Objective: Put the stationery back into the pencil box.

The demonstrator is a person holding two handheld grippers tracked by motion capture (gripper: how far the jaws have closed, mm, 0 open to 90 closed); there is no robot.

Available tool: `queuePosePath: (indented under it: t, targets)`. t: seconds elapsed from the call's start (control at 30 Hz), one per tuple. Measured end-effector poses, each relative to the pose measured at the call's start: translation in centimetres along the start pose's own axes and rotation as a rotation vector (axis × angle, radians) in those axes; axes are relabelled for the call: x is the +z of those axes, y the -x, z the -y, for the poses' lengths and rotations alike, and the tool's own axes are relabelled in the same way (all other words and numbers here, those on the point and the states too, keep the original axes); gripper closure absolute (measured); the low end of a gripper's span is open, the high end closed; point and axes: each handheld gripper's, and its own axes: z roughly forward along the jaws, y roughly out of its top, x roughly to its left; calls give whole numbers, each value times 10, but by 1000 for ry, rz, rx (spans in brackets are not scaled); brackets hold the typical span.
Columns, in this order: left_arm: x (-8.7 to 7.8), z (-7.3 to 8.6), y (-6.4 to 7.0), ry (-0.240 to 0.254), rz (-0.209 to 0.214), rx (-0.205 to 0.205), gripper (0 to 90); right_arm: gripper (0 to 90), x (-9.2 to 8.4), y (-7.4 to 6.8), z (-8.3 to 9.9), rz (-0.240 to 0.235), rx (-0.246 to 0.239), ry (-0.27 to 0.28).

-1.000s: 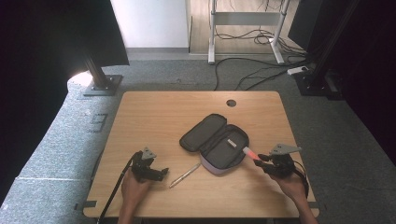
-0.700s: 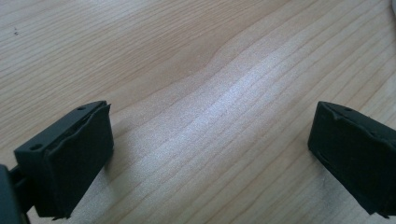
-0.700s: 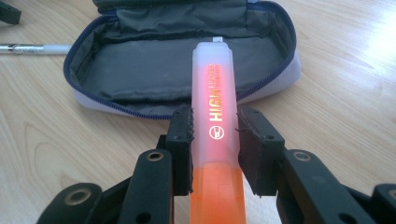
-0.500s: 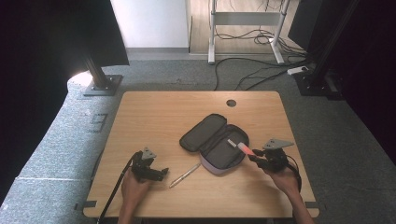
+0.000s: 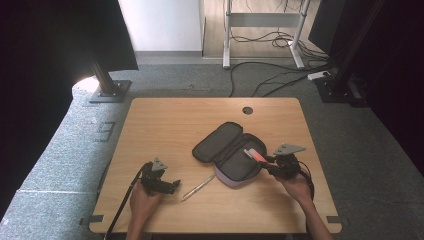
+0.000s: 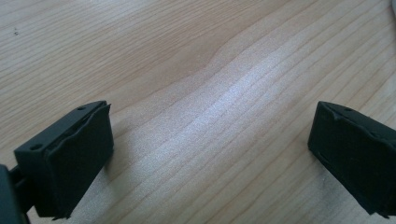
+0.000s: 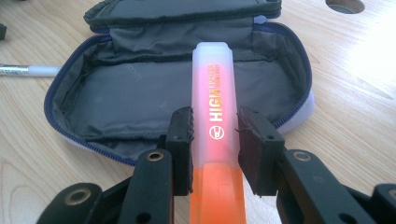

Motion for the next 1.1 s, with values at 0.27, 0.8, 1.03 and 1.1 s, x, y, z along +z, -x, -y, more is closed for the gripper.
queuePosePath:
  t: [0.27, 0.8, 1.03, 1.1]
  targets:
    - [0, 0, 0, 1, 1, -1, 0, 656, 10, -2, -6, -3, -6, 1]
    - [0, 0, 0, 0, 0, 0, 0, 656, 33, -10, -21, 12, -15, 9]
    - [0, 0, 0, 0, 0, 0, 0, 655, 45, -13, -23, 12, -18, -5]
    - [0, 0, 0, 0, 0, 0, 0, 655, 48, -14, -24, 10, -17, -4]
